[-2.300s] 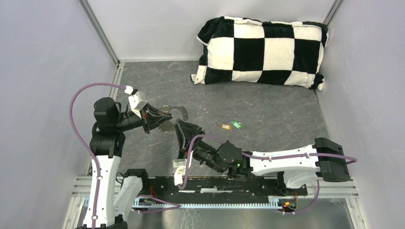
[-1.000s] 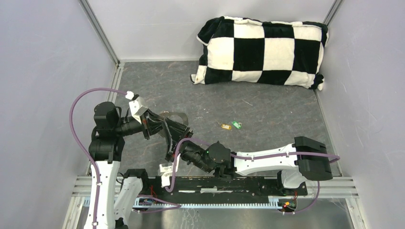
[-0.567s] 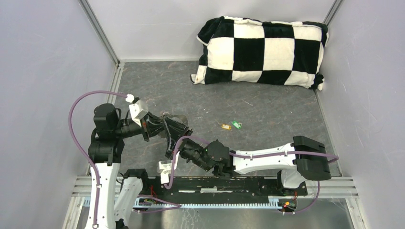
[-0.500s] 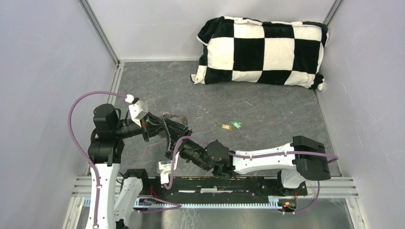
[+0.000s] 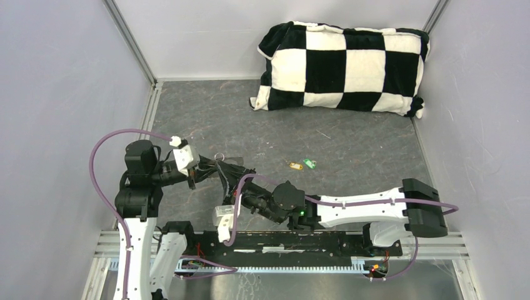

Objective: Put the keys on the keyring
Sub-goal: Adjust the keyring.

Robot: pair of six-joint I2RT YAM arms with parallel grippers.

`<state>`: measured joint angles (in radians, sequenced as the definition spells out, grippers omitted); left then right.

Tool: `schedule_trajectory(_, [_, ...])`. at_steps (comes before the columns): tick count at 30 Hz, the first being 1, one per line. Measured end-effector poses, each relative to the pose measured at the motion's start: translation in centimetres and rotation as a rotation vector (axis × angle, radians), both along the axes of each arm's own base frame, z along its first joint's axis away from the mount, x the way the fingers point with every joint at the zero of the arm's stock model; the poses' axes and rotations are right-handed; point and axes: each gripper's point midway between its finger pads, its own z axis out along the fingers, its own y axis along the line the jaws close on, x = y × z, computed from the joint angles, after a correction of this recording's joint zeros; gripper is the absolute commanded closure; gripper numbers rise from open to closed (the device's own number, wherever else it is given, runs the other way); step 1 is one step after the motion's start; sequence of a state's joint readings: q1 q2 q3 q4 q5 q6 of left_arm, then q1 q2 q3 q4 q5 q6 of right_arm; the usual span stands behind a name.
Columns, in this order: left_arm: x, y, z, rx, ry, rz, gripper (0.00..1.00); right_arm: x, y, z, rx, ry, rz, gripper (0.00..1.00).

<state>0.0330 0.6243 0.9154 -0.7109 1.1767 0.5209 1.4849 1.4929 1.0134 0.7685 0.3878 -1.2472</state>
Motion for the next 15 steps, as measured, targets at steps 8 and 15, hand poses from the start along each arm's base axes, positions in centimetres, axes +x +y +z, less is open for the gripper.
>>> schedule_trajectory(8, [-0.9,0.0,-0.3,0.032,-0.066,-0.021,0.53,0.0,-1.9,-0.3,0.002,0.241,0.049,1.00])
schedule_trajectory(15, [-1.1,0.0,-0.3,0.036,-0.079,-0.031,0.38,-0.6,-1.5,-1.5,-0.035,0.399,0.088,1.00])
